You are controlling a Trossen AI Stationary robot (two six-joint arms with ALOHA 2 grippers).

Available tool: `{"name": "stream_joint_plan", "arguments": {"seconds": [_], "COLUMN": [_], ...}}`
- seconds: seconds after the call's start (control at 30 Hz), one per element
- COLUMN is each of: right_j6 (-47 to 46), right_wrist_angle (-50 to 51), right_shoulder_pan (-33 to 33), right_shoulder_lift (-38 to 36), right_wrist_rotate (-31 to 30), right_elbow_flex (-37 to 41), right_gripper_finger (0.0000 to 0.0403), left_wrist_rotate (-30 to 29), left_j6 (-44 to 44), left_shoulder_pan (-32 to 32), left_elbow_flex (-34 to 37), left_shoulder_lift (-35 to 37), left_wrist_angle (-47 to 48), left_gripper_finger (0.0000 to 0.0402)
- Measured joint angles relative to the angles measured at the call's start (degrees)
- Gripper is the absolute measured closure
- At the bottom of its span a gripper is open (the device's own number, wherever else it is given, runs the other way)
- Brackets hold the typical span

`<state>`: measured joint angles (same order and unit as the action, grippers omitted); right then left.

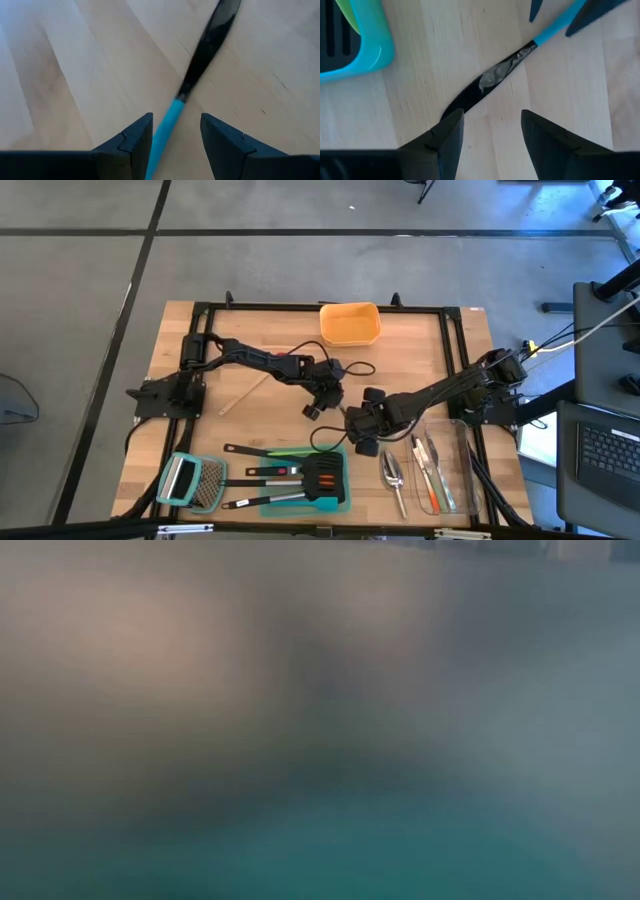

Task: Pick & Place Kitchen Items
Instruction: Put the blue table knife into the transparent bin

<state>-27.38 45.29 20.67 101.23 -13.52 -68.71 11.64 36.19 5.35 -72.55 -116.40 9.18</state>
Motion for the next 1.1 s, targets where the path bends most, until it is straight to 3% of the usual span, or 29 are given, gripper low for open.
{"name": "stream_joint_plan", "arguments": {"seconds": [0.43,0.73,1.1], "right_j6": [1.34,2.38,2.40], "right_wrist_angle": [-0.06,-0.04,1.07], "right_shoulder_pan": [-0.06,-0.13,-0.13], "right_shoulder_lift": [0.00,0.00,0.00], "right_wrist_rotate": [-0.86,-0.90,-2.85], "right_elbow_flex": [0.00,0.00,0.00], "right_gripper_finger": [0.0204,0.0204,0.0204], "left_wrist_rotate": [1.68,0.60,-1.67], "left_j6": [-4.28,-16.25,-31.29], "left_shoulder_pan": [2.48,2.21,1.04], "left_elbow_flex": [-0.37,-0.37,-0.33], "left_shoulder_lift": [-4.09,-3.77,-3.72], "left_wrist_angle": [1.38,2.94,3.50], "left_gripper_finger": [0.0264,0.0286,0.0287]}}
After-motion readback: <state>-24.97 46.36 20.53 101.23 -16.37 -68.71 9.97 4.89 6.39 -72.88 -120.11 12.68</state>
